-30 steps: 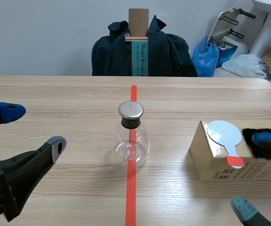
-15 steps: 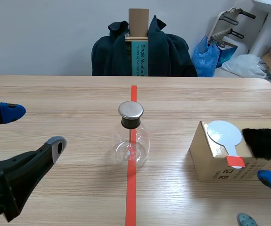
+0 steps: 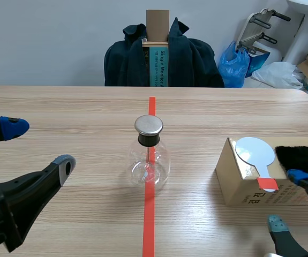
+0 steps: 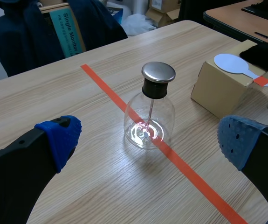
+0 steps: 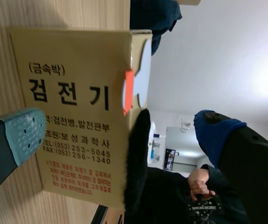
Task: Do the electroscope experiment.
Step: 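Pick up the white charging plate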
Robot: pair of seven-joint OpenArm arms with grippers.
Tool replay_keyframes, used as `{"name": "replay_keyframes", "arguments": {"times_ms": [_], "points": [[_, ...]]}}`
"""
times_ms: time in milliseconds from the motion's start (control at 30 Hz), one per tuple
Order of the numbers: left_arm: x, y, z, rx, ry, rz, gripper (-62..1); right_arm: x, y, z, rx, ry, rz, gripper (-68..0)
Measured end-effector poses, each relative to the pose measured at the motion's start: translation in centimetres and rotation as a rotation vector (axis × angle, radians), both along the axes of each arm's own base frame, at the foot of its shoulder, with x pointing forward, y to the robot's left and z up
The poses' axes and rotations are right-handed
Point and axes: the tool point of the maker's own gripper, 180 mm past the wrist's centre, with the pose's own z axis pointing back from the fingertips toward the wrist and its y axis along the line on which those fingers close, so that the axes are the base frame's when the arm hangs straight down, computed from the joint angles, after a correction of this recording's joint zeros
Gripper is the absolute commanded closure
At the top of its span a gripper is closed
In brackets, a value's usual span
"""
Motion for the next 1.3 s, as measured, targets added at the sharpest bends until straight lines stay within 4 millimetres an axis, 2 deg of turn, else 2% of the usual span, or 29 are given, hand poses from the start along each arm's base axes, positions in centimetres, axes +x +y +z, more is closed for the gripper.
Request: {"name": "replay_keyframes", "arguments": {"times_ms": [133, 267, 500, 733, 1100, 1300], "points": [[0.0, 0.0, 0.0, 0.003, -0.001, -0.001, -62.3, 0.1, 1.0, -0.6, -0.008, 0.013, -0.018, -67.9], [0.0, 0.0, 0.0, 0.003, -0.001, -0.001, -62.3, 0.3, 1.2, -0.8, -0.018, 0.012, -0.059, -67.9], [0.0, 0.0, 0.0, 0.003, -0.001, -0.001, -62.3, 1.4, 1.5, 0.3, -0.019, -0.065, -0.111, -67.9], [0.0, 0.0, 0.0, 0.003, 0.000, -0.001, -62.3, 2.9, 1.3, 1.0, -0.015, -0.101, -0.138, -67.9], [0.0, 0.0, 0.0, 0.003, -0.001, -0.001, -62.3, 3.2, 0.2, 1.1, -0.025, -0.107, -0.198, -67.9], [0.0, 0.0, 0.0, 0.003, -0.001, -0.001, -62.3, 3.2, 0.3, 1.1, -0.024, -0.105, -0.192, -67.9]]}}
